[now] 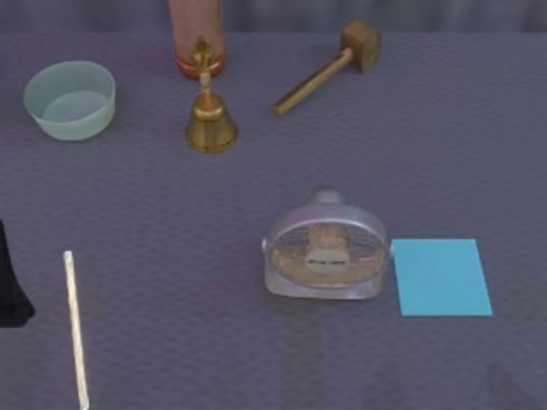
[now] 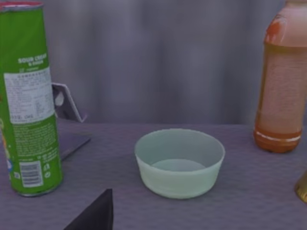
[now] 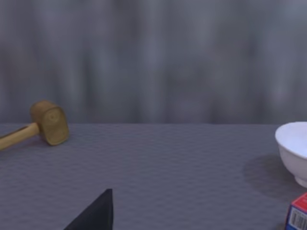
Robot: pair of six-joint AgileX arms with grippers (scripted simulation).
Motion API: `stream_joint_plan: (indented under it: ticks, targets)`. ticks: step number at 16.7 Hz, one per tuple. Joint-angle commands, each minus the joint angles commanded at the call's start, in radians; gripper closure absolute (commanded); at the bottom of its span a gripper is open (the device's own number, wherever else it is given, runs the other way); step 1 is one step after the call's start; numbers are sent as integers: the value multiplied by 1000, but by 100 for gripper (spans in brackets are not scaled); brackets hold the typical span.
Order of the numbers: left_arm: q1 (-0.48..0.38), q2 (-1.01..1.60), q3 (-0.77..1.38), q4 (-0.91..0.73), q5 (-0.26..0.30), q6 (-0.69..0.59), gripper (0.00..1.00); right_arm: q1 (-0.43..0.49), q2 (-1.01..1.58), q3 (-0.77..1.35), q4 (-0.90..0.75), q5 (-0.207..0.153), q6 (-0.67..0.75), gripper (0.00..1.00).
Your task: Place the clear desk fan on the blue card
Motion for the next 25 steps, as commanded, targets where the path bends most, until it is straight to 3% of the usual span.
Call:
stream_joint_plan:
  ticks: [4, 9, 25]
  targets:
    - [0, 0, 0, 0, 0, 0, 0, 15, 30, 30, -29, -1, -15, 0]
    - [0, 0, 0, 0, 0, 0, 0, 117, 291, 287, -252, -2, -127, 0]
    - [0, 0, 0, 0, 0, 0, 0, 631, 1856, 1868, -1347, 3, -672, 0]
